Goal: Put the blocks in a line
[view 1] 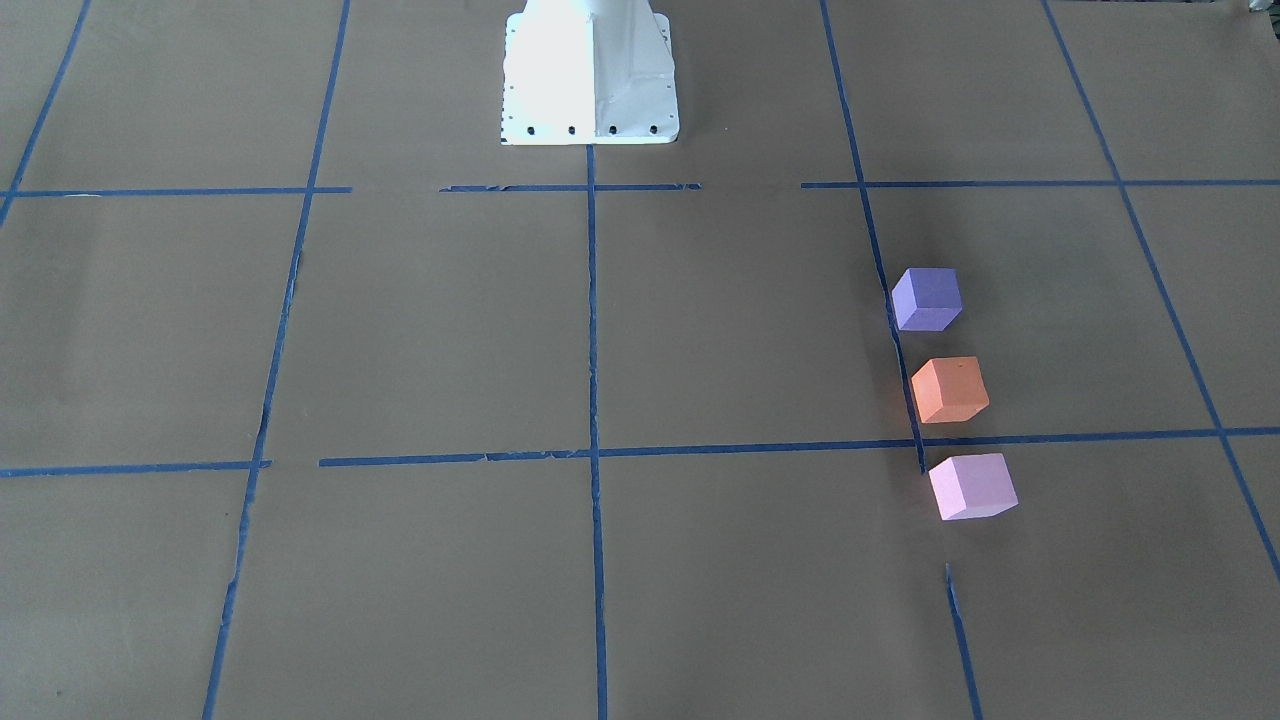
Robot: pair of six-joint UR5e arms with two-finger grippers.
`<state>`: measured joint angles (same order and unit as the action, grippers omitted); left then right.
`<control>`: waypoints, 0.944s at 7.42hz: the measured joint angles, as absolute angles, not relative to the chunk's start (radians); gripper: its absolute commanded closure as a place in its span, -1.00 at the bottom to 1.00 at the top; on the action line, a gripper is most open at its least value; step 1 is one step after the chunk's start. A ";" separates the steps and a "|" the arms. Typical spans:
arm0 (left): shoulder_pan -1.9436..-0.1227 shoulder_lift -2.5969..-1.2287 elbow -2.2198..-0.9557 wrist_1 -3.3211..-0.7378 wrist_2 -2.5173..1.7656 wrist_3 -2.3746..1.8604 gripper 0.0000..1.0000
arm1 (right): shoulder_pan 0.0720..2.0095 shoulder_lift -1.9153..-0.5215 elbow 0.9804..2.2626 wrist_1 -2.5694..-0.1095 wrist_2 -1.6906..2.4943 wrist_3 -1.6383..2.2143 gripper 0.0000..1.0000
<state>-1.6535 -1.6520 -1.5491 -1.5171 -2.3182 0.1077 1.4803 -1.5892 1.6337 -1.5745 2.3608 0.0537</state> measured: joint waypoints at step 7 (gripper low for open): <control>-1.652 -1.653 -1.587 -1.441 -2.371 0.113 -1.00 | 1.480 -1.589 1.634 -1.575 2.361 0.054 -1.00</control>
